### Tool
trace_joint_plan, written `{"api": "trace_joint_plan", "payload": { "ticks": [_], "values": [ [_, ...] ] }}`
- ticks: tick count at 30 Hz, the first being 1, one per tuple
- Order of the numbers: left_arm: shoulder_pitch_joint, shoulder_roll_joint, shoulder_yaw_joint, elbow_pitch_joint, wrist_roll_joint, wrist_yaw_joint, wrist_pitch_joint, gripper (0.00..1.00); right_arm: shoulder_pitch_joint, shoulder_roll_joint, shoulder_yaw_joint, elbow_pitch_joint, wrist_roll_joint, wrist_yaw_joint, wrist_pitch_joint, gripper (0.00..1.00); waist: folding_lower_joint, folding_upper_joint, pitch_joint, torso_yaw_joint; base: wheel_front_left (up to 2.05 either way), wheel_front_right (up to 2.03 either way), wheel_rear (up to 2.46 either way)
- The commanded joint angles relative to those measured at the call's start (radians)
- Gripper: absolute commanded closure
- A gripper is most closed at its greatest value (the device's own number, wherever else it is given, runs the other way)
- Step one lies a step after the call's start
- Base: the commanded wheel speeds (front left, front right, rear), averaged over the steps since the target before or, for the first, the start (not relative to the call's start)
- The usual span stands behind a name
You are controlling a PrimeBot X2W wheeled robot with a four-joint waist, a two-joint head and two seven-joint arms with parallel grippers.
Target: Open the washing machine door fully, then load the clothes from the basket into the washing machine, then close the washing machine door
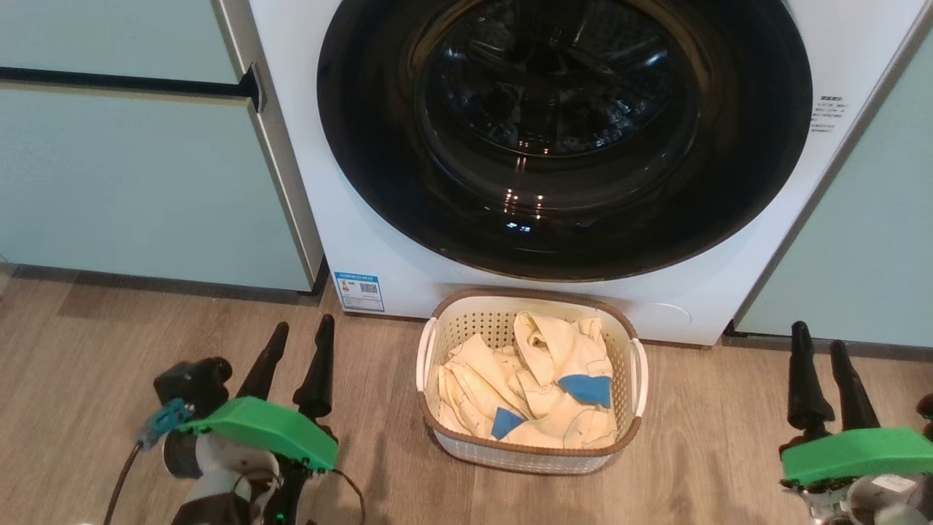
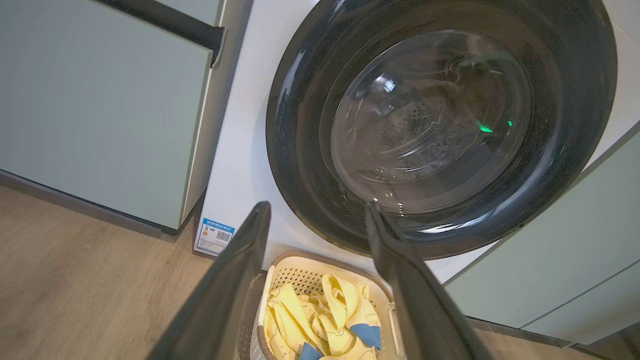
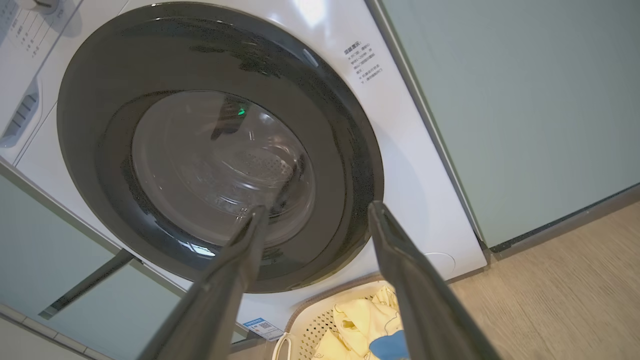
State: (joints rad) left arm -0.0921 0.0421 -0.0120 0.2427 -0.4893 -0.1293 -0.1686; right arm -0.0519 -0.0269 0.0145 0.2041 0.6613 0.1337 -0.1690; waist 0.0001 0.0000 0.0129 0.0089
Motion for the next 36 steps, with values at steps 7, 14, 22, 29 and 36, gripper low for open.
{"api": "trace_joint_plan", "payload": {
  "ticks": [7, 14, 22, 29, 36],
  "values": [
    [-0.077, 0.016, 0.041, -0.025, 0.117, -0.001, -0.036, 0.00, -0.067, -0.020, 0.030, -0.040, -0.117, -0.003, -0.035, 0.00, -0.0001, 0.0000, -0.002, -0.002, 0.00, 0.00, 0.00],
    [-0.093, 0.013, 0.054, -0.002, 0.196, -0.001, -0.054, 0.00, -0.074, -0.021, 0.034, -0.041, -0.187, -0.003, -0.053, 0.00, -0.0001, 0.0000, -0.004, -0.002, 0.00, 0.00, 0.00],
    [-0.114, 0.012, 0.065, 0.006, 0.304, 0.000, -0.077, 0.00, -0.084, -0.022, 0.043, -0.044, -0.277, -0.003, -0.077, 0.00, -0.0001, 0.0000, -0.002, -0.003, 0.00, 0.00, 0.00],
    [-0.129, 0.011, 0.078, 0.034, 0.353, 0.000, -0.093, 0.00, -0.092, -0.023, 0.040, -0.041, -0.337, -0.003, -0.093, 0.00, -0.0001, 0.0000, 0.000, -0.002, 0.00, 0.00, 0.00],
    [-0.137, 0.009, 0.092, 0.080, 0.333, 0.004, -0.093, 0.00, -0.089, -0.023, 0.033, -0.022, -0.337, -0.003, -0.093, 0.00, -0.0001, 0.0000, 0.000, 0.000, 0.00, 0.00, 0.00]
  ]
}}
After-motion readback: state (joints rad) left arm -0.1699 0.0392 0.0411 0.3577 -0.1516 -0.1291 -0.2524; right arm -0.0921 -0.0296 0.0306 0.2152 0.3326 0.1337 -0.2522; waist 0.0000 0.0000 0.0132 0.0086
